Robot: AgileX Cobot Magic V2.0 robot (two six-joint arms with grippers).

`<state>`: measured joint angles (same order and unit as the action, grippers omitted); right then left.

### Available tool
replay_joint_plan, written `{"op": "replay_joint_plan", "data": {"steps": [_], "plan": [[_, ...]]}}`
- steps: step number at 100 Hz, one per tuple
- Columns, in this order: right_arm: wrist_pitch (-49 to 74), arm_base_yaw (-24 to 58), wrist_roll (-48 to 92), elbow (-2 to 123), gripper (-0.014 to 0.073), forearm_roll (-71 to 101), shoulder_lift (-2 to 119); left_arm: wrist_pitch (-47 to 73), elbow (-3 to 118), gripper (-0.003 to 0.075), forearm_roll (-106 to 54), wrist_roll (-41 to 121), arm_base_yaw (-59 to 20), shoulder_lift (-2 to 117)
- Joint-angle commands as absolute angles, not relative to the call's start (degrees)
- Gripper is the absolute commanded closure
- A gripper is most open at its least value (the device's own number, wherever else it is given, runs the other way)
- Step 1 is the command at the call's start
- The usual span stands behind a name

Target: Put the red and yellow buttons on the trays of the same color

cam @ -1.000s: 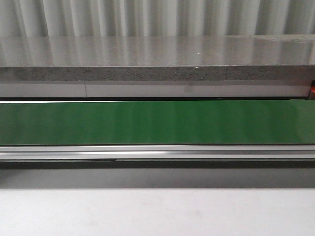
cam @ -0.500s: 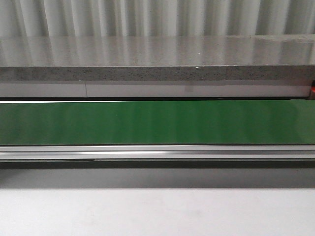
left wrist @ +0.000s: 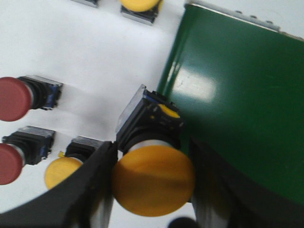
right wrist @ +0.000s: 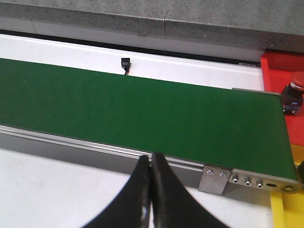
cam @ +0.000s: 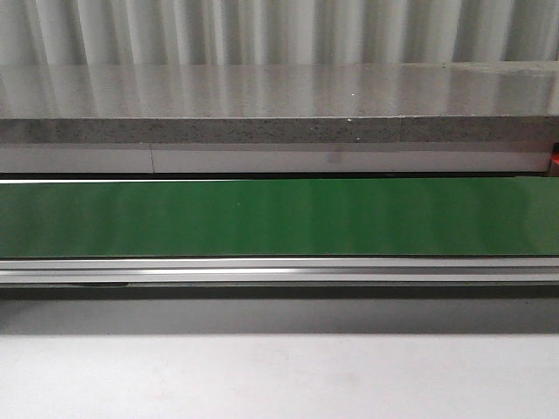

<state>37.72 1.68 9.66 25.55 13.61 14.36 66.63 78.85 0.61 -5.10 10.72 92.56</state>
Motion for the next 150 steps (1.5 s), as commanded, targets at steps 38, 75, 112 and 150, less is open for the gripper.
{"op": "replay_joint_plan", "data": {"steps": [38, 75, 112, 150], "plan": [[33.8, 1.7, 9.9, 26.9, 0.0659, 14.4, 14.8, 67.1, 81.7, 0.0547, -0.9, -5.0, 6.4, 95.1], [33.8, 1.7, 9.9, 26.9, 0.0659, 14.4, 14.8, 65.3, 87.8, 0.0211, -6.6, -5.0, 6.4, 95.7], [33.8, 1.7, 9.9, 26.9, 0.0659, 14.4, 14.8, 69.5, 97.4, 0.0218, 0.8, -8.2, 7.7, 95.8], [33.8, 1.7, 9.9, 26.9, 0.0659, 14.4, 14.8, 68.6, 98.9, 0.0218, -1.6, -8.2, 17.7, 102.6]]}}
